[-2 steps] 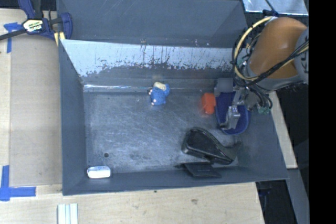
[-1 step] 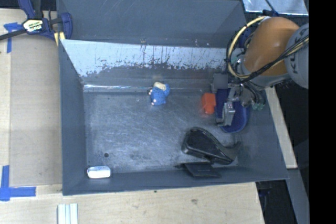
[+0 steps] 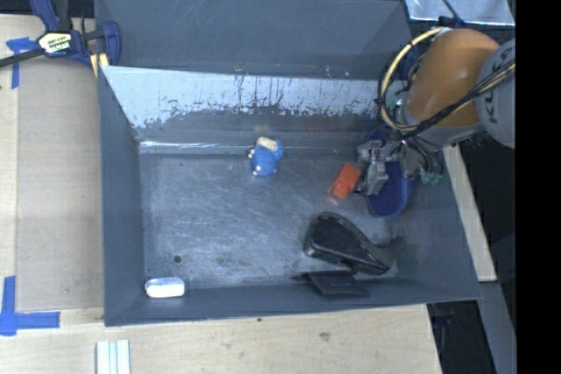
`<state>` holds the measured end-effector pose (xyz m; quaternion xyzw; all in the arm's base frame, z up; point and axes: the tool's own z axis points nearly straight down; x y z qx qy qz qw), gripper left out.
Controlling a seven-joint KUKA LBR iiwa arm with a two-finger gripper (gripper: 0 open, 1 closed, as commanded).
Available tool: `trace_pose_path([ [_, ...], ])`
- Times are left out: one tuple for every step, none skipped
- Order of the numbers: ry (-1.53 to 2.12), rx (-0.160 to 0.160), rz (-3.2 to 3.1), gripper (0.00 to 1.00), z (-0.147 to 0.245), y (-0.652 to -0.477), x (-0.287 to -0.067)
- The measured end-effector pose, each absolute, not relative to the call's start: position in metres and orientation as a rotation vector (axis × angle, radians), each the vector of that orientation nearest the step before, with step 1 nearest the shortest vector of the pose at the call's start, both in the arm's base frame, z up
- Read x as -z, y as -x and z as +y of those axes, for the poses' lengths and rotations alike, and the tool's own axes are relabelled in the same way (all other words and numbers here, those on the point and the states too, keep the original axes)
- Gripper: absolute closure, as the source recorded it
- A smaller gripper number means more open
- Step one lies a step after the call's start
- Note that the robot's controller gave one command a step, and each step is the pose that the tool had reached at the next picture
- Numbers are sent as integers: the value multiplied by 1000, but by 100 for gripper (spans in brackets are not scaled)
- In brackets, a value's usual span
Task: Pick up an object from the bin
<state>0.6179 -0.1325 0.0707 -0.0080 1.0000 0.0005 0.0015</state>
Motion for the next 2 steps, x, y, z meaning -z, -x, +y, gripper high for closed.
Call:
trace_pose_path([
  [25,0,3139,0,-133,-618,-71],
  [26,-1,3138,100,-133,-618,-71],
])
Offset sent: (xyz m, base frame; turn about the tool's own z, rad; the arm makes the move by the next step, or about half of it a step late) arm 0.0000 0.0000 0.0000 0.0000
